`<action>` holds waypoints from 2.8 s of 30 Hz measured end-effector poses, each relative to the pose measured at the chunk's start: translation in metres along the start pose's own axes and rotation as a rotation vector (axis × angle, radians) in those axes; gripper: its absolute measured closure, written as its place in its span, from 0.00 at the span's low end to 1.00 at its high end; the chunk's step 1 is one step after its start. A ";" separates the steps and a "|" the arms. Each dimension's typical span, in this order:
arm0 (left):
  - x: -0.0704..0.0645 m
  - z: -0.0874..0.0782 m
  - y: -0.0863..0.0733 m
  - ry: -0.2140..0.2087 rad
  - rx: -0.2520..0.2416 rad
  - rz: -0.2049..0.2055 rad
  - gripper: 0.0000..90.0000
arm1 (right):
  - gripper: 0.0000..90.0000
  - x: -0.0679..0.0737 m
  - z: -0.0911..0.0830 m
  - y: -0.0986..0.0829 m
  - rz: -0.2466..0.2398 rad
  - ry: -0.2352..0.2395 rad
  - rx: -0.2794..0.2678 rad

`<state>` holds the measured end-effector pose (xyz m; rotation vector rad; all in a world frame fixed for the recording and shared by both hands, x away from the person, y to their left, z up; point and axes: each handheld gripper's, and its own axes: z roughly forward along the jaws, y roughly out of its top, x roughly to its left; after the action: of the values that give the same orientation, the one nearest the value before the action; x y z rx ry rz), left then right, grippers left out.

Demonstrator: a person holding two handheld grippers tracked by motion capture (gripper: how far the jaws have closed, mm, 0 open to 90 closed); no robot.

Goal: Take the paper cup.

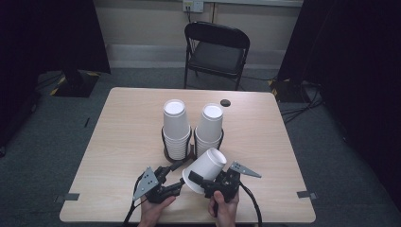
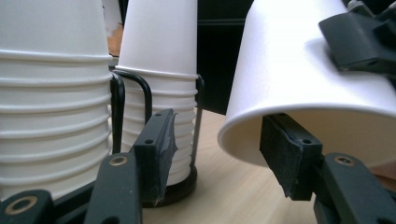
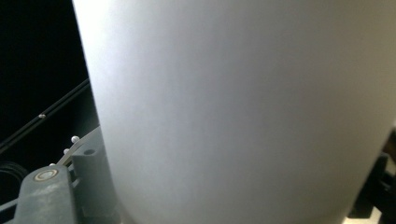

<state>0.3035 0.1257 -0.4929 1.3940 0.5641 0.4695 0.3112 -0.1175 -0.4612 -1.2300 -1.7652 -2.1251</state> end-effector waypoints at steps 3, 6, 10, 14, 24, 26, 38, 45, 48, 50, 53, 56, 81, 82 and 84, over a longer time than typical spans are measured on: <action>-0.002 0.003 -0.001 0.001 -0.013 0.009 0.54 | 0.16 0.001 0.004 -0.002 0.012 0.018 0.016; -0.005 0.006 -0.001 0.013 -0.036 0.012 0.58 | 0.16 0.002 0.007 -0.004 0.024 0.035 0.030; -0.008 0.009 0.000 0.023 -0.066 0.039 0.65 | 0.16 0.003 0.010 -0.006 0.036 0.055 0.046; -0.009 0.013 0.002 0.034 -0.079 0.063 0.70 | 0.16 0.004 0.014 -0.007 0.044 0.076 0.072; -0.012 0.013 0.004 0.059 -0.052 0.096 0.87 | 0.14 0.001 0.019 -0.008 0.094 0.090 0.105; -0.012 0.013 0.005 0.064 -0.041 0.099 0.89 | 0.14 0.001 0.019 -0.007 0.107 0.092 0.103; -0.009 0.010 0.004 0.064 -0.030 0.056 0.95 | 0.11 -0.002 0.018 -0.003 0.113 0.040 0.081; -0.009 0.008 0.004 0.015 -0.007 0.023 0.96 | 0.12 -0.002 0.010 0.005 0.064 0.017 0.011; -0.008 0.007 0.004 0.003 0.015 0.015 0.96 | 0.12 -0.003 0.007 0.009 0.058 -0.003 0.006; -0.008 0.006 0.004 -0.004 0.028 0.005 0.96 | 0.12 -0.004 0.006 0.010 0.051 -0.012 0.008; -0.007 0.005 0.005 -0.021 0.050 -0.008 0.96 | 0.12 -0.004 0.006 0.009 0.040 -0.023 0.007; -0.006 0.003 0.006 -0.024 0.060 -0.012 0.96 | 0.12 -0.005 0.006 0.010 0.038 -0.022 0.006; 0.002 -0.002 0.012 -0.103 0.232 -0.014 0.96 | 0.14 -0.005 -0.025 0.019 -0.253 -0.122 -0.061; 0.003 -0.002 0.013 -0.098 0.235 -0.025 0.96 | 0.14 -0.006 -0.026 0.020 -0.260 -0.111 -0.051; 0.006 -0.004 0.014 -0.088 0.255 -0.027 0.96 | 0.14 -0.007 -0.028 0.020 -0.272 -0.123 -0.046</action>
<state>0.3063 0.1344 -0.4804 1.6397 0.5848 0.3207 0.3127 -0.1510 -0.4499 -1.2159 -2.0522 -2.2881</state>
